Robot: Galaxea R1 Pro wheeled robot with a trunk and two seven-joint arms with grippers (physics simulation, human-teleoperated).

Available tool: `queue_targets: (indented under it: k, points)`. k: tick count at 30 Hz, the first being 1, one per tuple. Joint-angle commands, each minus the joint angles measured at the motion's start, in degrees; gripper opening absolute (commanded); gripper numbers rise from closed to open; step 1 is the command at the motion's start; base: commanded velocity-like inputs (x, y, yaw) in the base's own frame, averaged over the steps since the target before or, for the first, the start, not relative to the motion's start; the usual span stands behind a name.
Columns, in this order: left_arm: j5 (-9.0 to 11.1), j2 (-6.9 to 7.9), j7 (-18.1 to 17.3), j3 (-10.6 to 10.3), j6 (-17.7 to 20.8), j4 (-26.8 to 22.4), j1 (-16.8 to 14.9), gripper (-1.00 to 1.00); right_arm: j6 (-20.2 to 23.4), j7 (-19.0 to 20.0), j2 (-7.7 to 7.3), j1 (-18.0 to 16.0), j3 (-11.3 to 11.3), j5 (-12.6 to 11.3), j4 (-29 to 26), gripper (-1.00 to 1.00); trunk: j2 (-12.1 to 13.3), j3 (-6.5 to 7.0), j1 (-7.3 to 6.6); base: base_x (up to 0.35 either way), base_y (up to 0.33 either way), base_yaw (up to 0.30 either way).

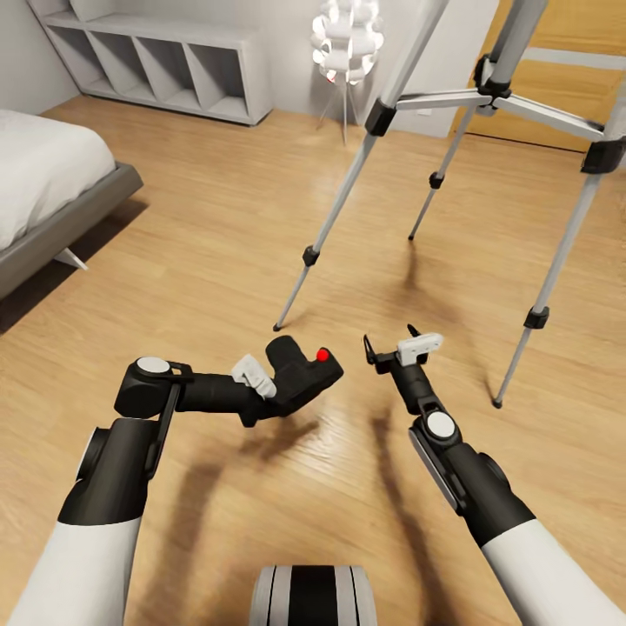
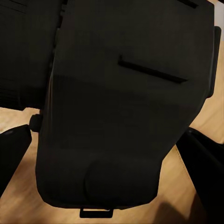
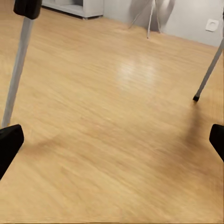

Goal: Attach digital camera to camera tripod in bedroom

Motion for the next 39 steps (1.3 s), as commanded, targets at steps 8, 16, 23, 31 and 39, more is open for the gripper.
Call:
queue_targets:
  k: [8,16,23,31,39]
  points:
    - [-0.52,3.08,-0.59,0.27,1.47,-0.07,-0.04,-1.0,1.97,16.73,-0.37,-0.05,-9.17,-0.02,0.02,1.0,0.1,1.74,-0.21,0.0,0.0,0.0]
    - [-0.51,6.35,-0.63,1.29,1.5,-0.13,-0.04,-1.0,2.16,28.09,-0.39,-0.05,-17.26,-0.03,0.02,1.0,0.2,3.52,-0.42,0.0,0.0,0.0]
    - [-0.5,10.16,-1.22,2.43,1.52,-0.16,-0.05,-1.0,2.15,30.98,-0.36,-0.05,-19.26,-0.03,0.02,1.0,0.3,5.07,-0.6,0.0,0.0,0.0]
    - [-0.5,10.67,-2.91,2.71,1.56,-0.16,-0.06,-1.0,2.37,31.39,-0.4,-0.05,-19.58,-0.03,0.02,1.0,0.4,6.84,-0.81,0.0,0.0,0.0]
    - [-0.5,9.92,-3.3,2.6,1.57,-0.16,-0.05,-1.0,1.8,31.71,-0.32,-0.05,-19.2,-0.08,0.02,1.0,0.51,8.61,-1.01,0.0,0.0,0.0]
